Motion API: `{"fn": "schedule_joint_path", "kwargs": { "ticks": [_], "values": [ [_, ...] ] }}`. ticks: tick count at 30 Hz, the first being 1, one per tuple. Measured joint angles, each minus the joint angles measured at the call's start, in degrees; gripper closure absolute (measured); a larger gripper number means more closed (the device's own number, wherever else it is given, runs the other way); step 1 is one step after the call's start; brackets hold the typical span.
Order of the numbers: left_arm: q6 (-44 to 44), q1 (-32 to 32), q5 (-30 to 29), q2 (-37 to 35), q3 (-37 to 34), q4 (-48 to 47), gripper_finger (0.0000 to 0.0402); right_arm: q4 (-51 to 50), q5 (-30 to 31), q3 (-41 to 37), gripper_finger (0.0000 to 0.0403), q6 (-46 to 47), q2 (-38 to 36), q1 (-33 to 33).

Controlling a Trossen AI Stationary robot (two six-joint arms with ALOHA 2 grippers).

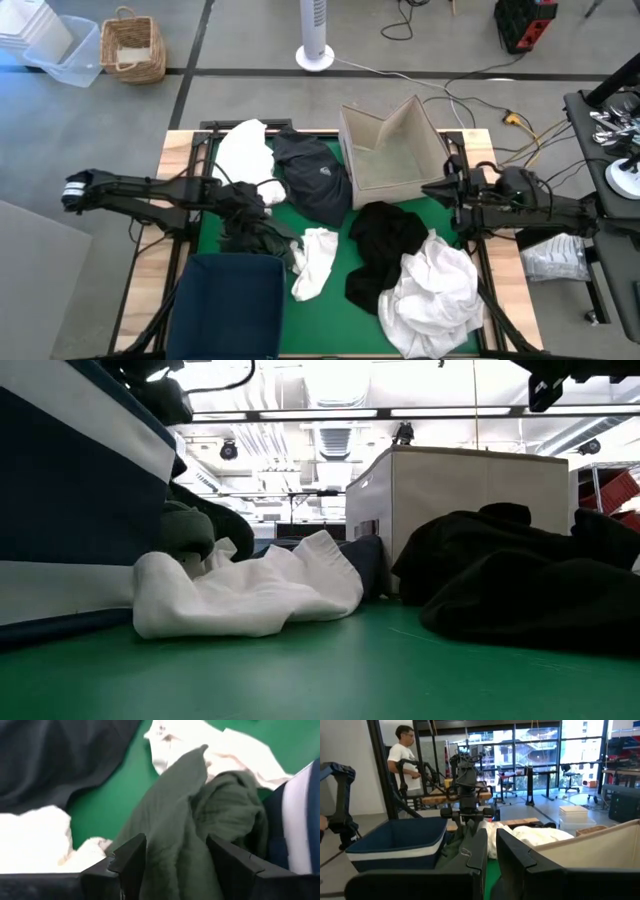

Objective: Sort clothes
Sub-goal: Put the green shirt into the blue laundry organizer

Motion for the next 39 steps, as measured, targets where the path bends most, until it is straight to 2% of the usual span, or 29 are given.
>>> {"fn": "schedule_joint_path", "kwargs": {
  "ticks": [10,20,30,35,39],
  "values": [
    [0.0,0.0,0.0,2.0,0.0,-2.0,0.0279,0.0,0.0,0.0,0.0369,0.0,2.5,0.0],
    [0.1,0.0,0.2,1.9,0.0,-2.2,0.0393,0.0,0.0,0.0,0.0369,0.0,3.1,0.0],
    [1.0,-0.1,0.3,0.1,0.3,-2.4,0.0398,0.0,0.0,0.0,0.0369,0.0,3.1,0.0],
    [1.9,-1.2,0.1,-2.0,4.3,-2.4,0.0399,0.0,0.0,0.0,0.0369,0.1,3.1,0.0],
    [2.6,-2.0,-2.8,-2.8,8.9,-4.4,0.0399,0.0,0.0,0.0,0.0369,0.0,3.1,0.0]
  ]
}}
